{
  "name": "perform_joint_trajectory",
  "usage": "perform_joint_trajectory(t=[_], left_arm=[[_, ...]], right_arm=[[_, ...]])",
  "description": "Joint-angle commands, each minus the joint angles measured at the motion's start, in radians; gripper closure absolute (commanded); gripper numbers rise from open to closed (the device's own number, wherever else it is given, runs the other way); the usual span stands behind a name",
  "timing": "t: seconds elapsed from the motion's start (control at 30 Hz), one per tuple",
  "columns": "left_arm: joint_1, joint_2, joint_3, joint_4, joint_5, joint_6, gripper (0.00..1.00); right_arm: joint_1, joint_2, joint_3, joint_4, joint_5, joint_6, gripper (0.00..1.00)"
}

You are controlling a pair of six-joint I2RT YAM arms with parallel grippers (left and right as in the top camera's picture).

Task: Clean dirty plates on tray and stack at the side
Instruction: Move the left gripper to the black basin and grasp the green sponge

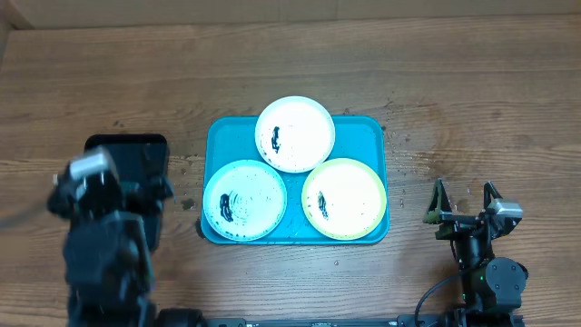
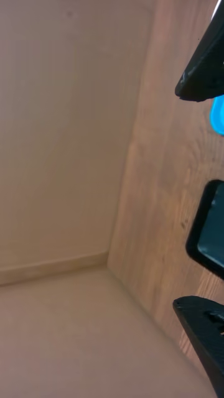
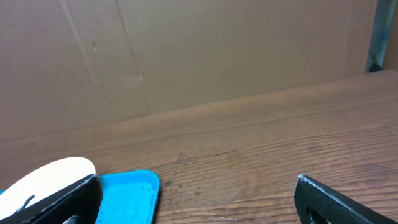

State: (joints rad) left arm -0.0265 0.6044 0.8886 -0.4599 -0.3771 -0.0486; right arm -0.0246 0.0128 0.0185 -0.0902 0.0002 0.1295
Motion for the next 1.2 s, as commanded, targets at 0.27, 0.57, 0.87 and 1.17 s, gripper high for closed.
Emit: perform_joint_trajectory(t=[0.27, 0.57, 0.87, 1.17], left_arm=[[0.139, 0.522, 0.317, -0.27, 0.184, -0.298, 0.0], [0.416, 0.776, 0.586, -0.609, 0.437, -0.356, 0.0], [0.537, 0.957, 0.503, -0.717, 0.38, -0.738, 0.0], [0.565, 1.179, 0.465, -0.672, 0.457, -0.68, 0.0]], right_arm=[[-0.001, -0.01, -0.011, 0.006, 0.002, -0.007, 0.0], [-0.001, -0.01, -0.011, 0.006, 0.002, -0.007, 0.0], [-0.001, -0.01, -0.011, 0.006, 0.002, -0.007, 0.0], [-0.001, -0.01, -0.011, 0.006, 0.002, -0.007, 0.0]])
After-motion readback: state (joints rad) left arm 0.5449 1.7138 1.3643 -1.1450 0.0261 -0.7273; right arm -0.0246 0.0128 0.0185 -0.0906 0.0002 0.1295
